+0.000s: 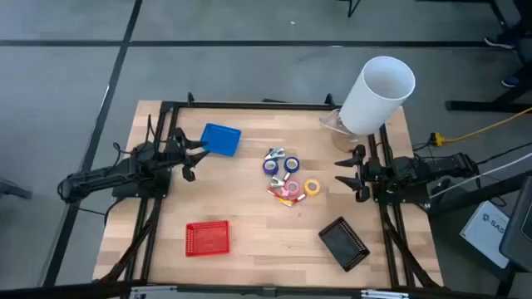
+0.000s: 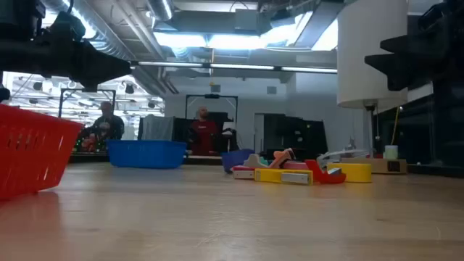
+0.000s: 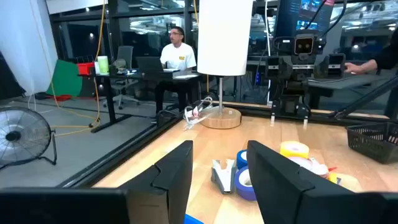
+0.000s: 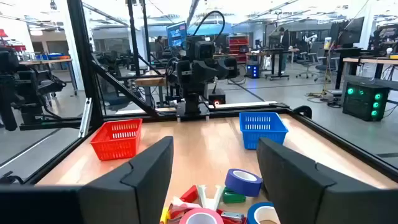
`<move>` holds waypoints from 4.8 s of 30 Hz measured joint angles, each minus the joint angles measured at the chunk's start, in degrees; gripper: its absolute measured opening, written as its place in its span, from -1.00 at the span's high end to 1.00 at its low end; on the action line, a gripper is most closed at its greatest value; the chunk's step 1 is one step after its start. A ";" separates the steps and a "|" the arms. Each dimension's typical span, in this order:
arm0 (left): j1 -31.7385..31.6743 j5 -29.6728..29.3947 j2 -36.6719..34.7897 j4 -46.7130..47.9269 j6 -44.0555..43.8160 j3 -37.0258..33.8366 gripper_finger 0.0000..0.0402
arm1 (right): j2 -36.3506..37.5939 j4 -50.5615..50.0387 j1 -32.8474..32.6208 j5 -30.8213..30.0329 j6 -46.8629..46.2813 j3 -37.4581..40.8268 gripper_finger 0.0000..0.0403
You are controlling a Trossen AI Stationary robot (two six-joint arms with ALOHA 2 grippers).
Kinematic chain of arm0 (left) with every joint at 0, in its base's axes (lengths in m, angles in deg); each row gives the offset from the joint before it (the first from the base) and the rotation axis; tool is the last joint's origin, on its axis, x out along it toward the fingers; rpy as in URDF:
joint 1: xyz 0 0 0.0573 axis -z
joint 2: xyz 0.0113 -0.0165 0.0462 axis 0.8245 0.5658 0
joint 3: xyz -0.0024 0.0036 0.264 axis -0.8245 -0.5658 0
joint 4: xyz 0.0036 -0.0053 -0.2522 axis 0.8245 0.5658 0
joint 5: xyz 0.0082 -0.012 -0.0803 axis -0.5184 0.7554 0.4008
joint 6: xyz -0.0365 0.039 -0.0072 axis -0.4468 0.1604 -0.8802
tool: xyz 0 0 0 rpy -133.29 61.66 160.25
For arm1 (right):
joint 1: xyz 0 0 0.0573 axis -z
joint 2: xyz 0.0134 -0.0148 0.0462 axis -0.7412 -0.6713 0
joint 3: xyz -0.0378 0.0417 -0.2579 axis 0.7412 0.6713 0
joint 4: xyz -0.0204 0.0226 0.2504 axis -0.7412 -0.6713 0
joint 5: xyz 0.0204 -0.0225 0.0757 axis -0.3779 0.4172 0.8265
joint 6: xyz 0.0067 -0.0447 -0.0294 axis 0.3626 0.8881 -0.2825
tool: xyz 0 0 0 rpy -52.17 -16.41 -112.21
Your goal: Pick and place Stapler, Stapler remover, tape
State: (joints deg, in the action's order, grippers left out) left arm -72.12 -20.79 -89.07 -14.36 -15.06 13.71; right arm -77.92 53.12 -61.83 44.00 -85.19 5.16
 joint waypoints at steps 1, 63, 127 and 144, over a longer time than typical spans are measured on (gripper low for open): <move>-0.02 0.00 0.00 -0.01 0.00 0.00 0.26 | -0.02 0.00 0.00 0.00 0.00 0.00 -0.16; -0.01 0.00 0.00 0.02 0.00 0.00 0.26 | -41.46 -10.45 0.00 -6.55 7.75 -26.78 -0.16; 0.00 0.00 0.00 0.05 0.00 0.00 0.26 | -101.13 -30.24 19.98 9.74 28.51 -55.43 0.47; -0.02 0.00 0.00 0.05 0.00 0.00 0.26 | -100.91 -38.77 20.47 7.94 26.95 -60.92 0.80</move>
State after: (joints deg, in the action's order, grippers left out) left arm -72.14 -20.79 -89.07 -14.32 -15.06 13.71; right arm -178.83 14.35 -41.36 51.94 -58.24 -55.75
